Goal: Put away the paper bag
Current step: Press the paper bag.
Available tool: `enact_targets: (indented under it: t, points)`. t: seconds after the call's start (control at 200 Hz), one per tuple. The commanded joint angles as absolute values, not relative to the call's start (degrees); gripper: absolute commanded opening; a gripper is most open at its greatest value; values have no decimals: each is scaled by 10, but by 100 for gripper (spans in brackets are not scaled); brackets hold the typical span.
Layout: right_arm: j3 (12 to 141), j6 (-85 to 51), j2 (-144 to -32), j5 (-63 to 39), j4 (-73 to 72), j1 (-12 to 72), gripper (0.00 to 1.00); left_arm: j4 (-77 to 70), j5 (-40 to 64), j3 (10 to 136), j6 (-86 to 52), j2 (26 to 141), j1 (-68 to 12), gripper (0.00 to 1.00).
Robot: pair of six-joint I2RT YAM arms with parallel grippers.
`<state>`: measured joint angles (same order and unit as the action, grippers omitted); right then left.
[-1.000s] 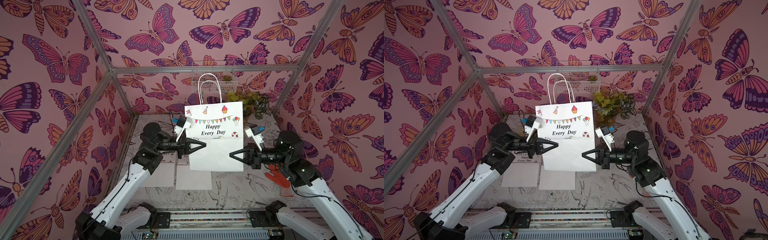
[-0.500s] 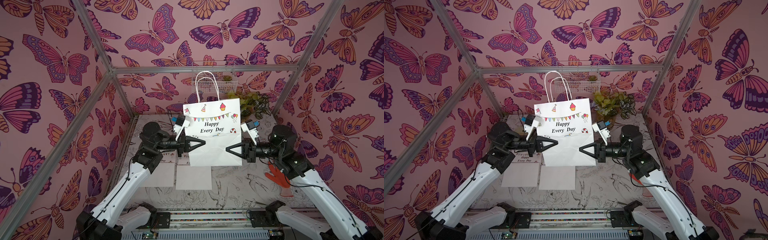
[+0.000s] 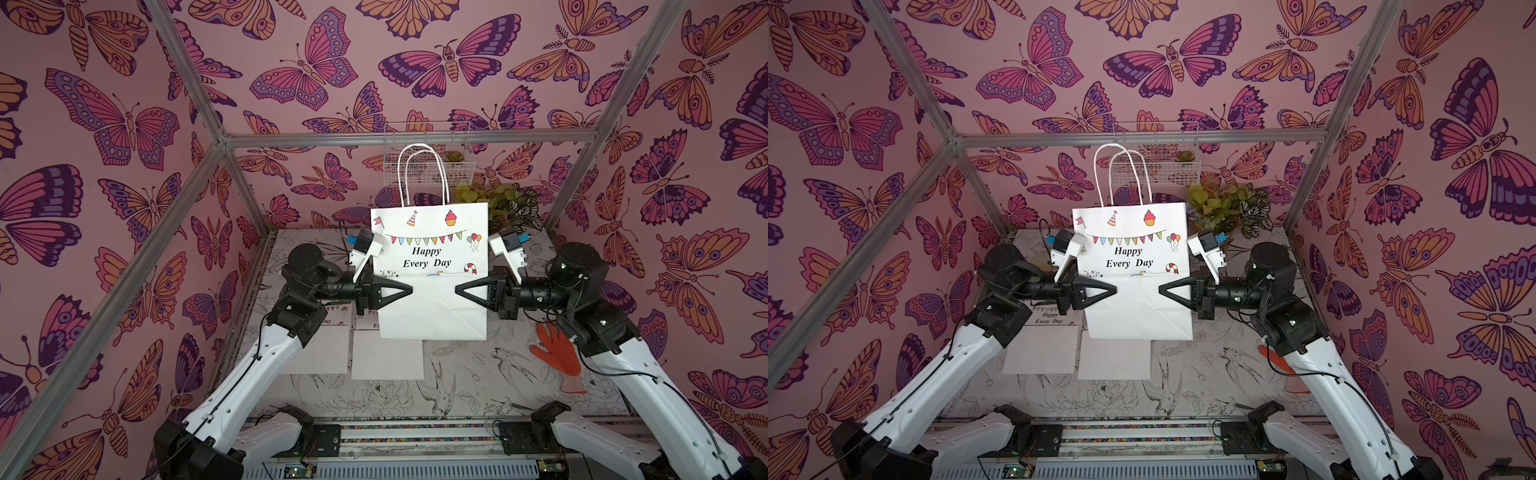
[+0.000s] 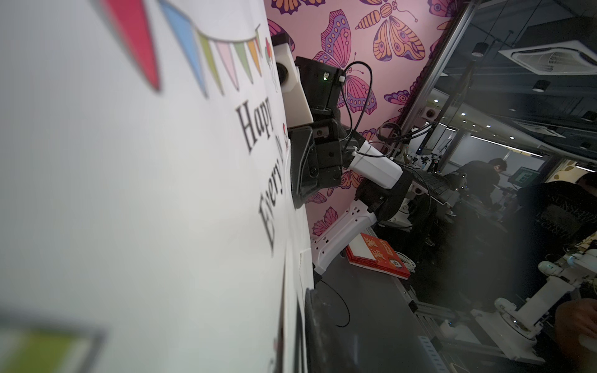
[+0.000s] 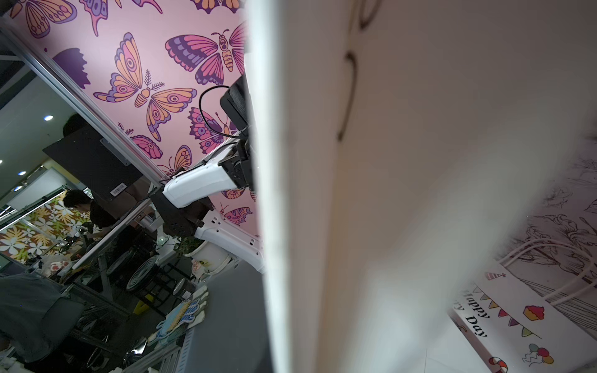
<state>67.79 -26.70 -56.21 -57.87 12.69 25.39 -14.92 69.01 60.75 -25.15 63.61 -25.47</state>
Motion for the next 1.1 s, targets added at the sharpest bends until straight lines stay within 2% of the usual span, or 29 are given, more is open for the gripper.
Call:
enact_targets:
  t: [0.0, 0.13, 0.24, 0.295, 0.345, 0.431, 0.521, 0.546, 0.646, 0.786, 0.836, 0.886, 0.936, 0.991, 1.091]
  points:
    - [682, -272, -565, -582, 101, 257, 0, -160, 686, 601, -264, 629, -258, 34]
    - [683, -274, -566, -582, 103, 258, 0, -185, 678, 603, -287, 636, -257, 36]
    - [681, -278, -568, -580, 98, 257, 0, -192, 677, 603, -290, 642, -259, 19]
    - [684, -278, -570, -579, 96, 258, 0, -192, 682, 603, -290, 648, -261, 6]
    - [690, -278, -571, -573, 93, 257, 12, -193, 687, 604, -293, 651, -261, 0]
    - [708, -272, -577, -565, 93, 258, 32, -192, 692, 604, -293, 648, -260, 0]
    - [726, -282, -592, -572, 81, 257, 35, -186, 689, 600, -285, 639, -260, 0]
    - [728, -287, -597, -575, 75, 257, 32, -184, 689, 600, -283, 638, -260, 0]
    - [729, -306, -607, -587, 58, 258, 1, -183, 690, 601, -283, 638, -261, 0]
    - [728, -305, -606, -588, 64, 257, 0, -183, 691, 601, -281, 639, -260, 0]
    - [731, -304, -605, -590, 68, 258, 0, -183, 688, 602, -282, 641, -260, 12]
    - [733, -302, -606, -591, 76, 258, 0, -184, 676, 605, -285, 643, -260, 31]
    - [733, -301, -605, -594, 79, 257, 0, -185, 664, 609, -289, 646, -260, 45]
    - [730, -300, -604, -598, 80, 257, 0, -192, 650, 610, -294, 646, -261, 51]
    - [716, -303, -599, -598, 72, 258, 0, -203, 617, 604, -296, 638, -261, 51]
